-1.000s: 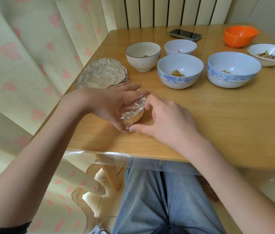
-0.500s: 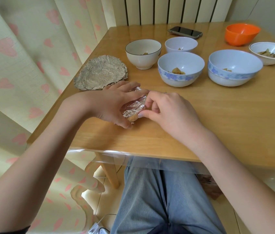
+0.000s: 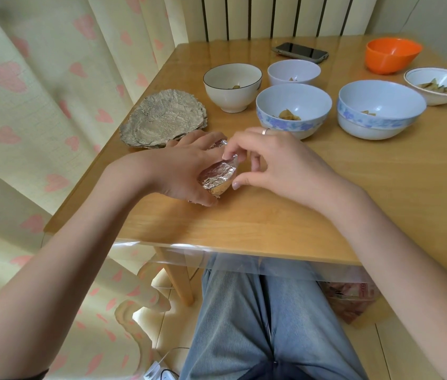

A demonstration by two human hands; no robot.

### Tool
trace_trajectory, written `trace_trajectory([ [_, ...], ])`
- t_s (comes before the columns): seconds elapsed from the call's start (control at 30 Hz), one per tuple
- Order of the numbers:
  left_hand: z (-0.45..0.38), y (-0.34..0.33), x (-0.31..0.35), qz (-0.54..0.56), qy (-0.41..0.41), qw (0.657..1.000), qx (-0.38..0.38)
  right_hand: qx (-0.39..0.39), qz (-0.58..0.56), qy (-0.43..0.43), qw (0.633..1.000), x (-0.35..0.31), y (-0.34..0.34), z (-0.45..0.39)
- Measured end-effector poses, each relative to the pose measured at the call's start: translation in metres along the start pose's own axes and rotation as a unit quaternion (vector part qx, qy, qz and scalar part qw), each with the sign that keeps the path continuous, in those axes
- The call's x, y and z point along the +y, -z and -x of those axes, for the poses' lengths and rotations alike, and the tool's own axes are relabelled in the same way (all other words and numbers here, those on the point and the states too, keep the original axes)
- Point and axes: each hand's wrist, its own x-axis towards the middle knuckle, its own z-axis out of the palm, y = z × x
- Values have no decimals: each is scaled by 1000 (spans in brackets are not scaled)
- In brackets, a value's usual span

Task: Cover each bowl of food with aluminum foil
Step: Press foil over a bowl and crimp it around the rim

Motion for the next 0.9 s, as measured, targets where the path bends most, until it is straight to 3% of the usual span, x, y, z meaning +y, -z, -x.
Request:
trace_trajectory([
  [0.13,0,0,1,-3,4,1000,-3,42,-27,60,997,10,-6,2],
  [0.43,2,1,2,4,4,1000,2,62,70,172,981,20,-11,-4],
  [0.6,0,2,19,-5,59,998,27,78,139,202,966,30,-12,-2],
  [0.7,-4,-1,29,-7,101,993,55,101,111,168,974,33,-7,4],
  [0.8,-5,-2,33,-13,122,992,43,141,37,50,988,24,-7,20],
  [0.9,1,-2,28,-30,116,993,4,113,24,-41,992,8,-17,39],
])
